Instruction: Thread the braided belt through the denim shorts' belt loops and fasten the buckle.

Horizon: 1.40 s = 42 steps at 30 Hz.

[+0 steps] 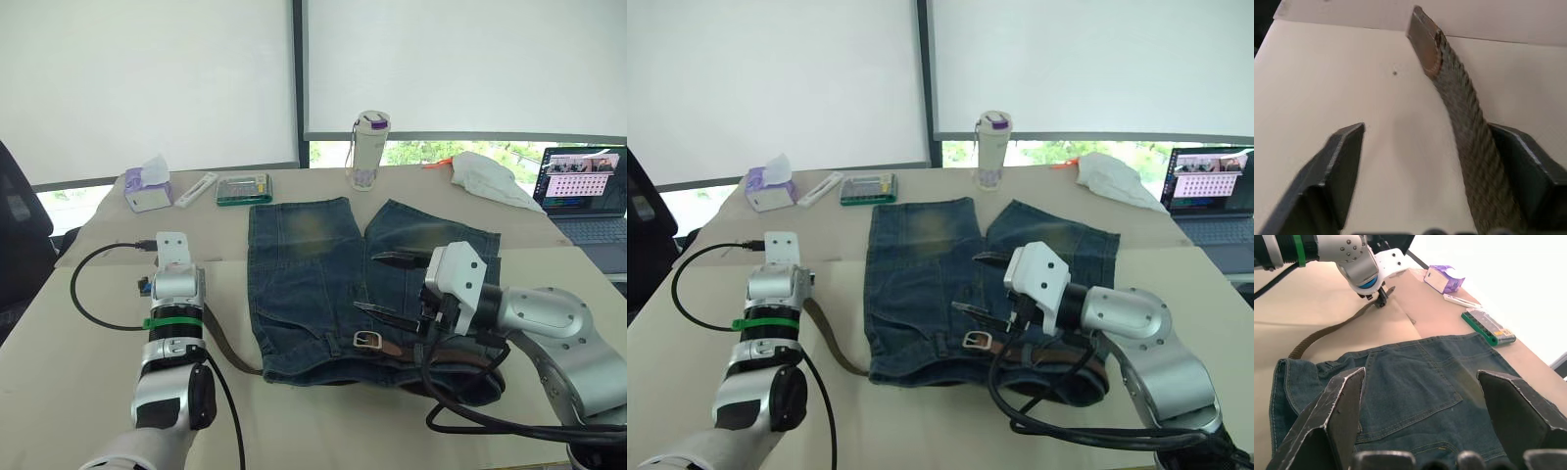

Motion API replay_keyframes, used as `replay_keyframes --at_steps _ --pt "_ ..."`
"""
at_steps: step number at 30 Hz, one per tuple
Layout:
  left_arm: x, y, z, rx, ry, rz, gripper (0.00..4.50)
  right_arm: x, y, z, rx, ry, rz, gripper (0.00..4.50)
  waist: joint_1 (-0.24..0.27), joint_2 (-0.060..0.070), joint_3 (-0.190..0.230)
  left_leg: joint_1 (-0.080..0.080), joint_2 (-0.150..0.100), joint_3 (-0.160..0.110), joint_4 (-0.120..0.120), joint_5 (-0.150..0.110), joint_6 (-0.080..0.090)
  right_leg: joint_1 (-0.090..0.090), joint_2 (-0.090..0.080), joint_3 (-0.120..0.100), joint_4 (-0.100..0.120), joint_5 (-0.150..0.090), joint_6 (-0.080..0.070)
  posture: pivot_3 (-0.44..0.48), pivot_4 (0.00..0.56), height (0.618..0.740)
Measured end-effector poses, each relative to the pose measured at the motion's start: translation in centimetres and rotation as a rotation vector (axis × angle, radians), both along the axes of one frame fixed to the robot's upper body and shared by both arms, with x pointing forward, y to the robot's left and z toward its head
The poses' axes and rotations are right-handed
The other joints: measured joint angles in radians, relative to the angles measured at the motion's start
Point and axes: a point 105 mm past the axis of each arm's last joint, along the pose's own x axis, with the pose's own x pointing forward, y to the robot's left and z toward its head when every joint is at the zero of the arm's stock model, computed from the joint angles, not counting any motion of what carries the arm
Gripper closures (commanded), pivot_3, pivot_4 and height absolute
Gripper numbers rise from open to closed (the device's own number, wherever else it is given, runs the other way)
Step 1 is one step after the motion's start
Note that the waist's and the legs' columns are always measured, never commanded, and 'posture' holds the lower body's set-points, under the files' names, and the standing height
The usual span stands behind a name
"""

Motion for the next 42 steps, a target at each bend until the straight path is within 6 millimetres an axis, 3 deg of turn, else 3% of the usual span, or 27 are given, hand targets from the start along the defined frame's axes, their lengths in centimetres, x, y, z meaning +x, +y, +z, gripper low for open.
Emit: replay_keyframes --at_steps 8,9,13,17,20,24,27,31,35,40,42 --pt "0.6 -0.2 -1.0 -0.028 -0.073 -0.108 4.3 -0.2 -0.5 -1.0 -0.026 0.025 -0.013 0.44 -0.003 0.0 0.0 0.0 0.0 0.0 0.0 0.0 0.0 0.0 0.0 0.0 0.0 0.0 0.0 0.0 0.15 0.74" --pt "0.4 0.2 -1.1 -0.036 -0.091 -0.119 4.46 -0.2 -0.6 -1.1 -0.031 0.026 -0.015 0.44 -0.005 0.0 0.0 0.0 0.0 0.0 0.0 0.0 0.0 0.0 0.0 0.0 0.0 0.0 0.0 0.0 0.15 0.74" --pt "-0.3 1.2 -1.1 -0.081 -0.168 -0.161 4.46 -0.3 -1.0 -1.9 -0.041 0.049 -0.04 0.44 -0.008 0.001 0.0 0.001 0.001 0.0 -0.001 0.0 0.0 -0.001 0.0 0.0 0.0 0.0 0.0 0.0 0.15 0.74" --pt "-0.9 1.4 -0.5 -0.106 -0.266 -0.31 4.46 -0.8 -1.0 -2.5 -0.045 0.068 -0.046 0.44 -0.005 0.001 0.0 0.001 0.001 0.0 -0.001 0.0 0.0 -0.001 0.0 0.0 -0.001 0.0 0.0 0.0 0.15 0.74" --pt "-1.7 -3.3 2.7 -0.186 -0.461 -0.799 4.46 -1.8 -1.0 -3.5 -0.069 0.12 -0.038 0.44 0.003 0.0 0.0 0.001 0.001 -0.001 -0.001 0.0 0.0 0.0 -0.001 -0.002 -0.003 0.0 0.0 0.0 0.15 0.74" --pt "-5.0 -8.9 5.5 -0.046 -0.414 -1.388 4.46 -3.6 -0.6 -6.2 -0.11 0.248 -0.004 0.44 0.001 0.003 0.0 0.002 0.001 0.0 -0.002 0.0 0.0 0.002 -0.001 0.0 -0.007 0.001 -0.001 0.0 0.15 0.74" --pt "-8.1 -12.1 5.3 0.046 -0.316 -1.76 4.46 -4.5 -0.8 -8.3 -0.19 0.314 0.0 0.44 -0.002 0.008 0.0 0.002 0.001 0.001 -0.003 0.0 0.0 0.002 -0.001 0.0 -0.008 0.001 -0.001 0.0 0.15 0.74" --pt "-11.4 -14.4 3.4 0.131 -0.18 -2.115 4.46 -3.8 -0.8 -9.9 -0.283 0.259 -0.063 0.44 -0.005 0.008 0.001 0.002 0.001 0.001 -0.003 0.0 0.0 0.001 0.0 0.0 -0.008 0.001 -0.001 0.0 0.15 0.74" --pt "-12.9 -15.0 2.3 0.18 -0.111 -2.27 4.46 -2.6 0.1 -9.6 -0.266 0.188 -0.107 0.44 -0.005 0.008 0.001 0.002 0.002 0.001 -0.003 0.0 0.001 0.001 0.0 0.0 -0.008 0.0 -0.001 0.0 0.15 0.74" --pt "-12.5 -15.1 2.3 0.21 -0.128 -2.273 4.46 -1.9 0.9 -9.0 -0.229 0.142 -0.131 0.44 -0.003 0.008 0.001 0.002 0.001 0.001 -0.002 -0.001 0.001 0.001 0.001 -0.001 -0.007 0.0 -0.001 0.0 0.15 0.74" --pt "-11.8 -16.1 2.9 0.21 -0.211 -2.25 4.46 -1.3 1.7 -7.7 -0.156 0.121 -0.131 0.44 -0.004 0.007 0.001 0.002 0.001 0.001 -0.002 -0.001 0.001 0.001 0.002 -0.001 -0.008 0.0 -0.001 0.0 0.15 0.74"
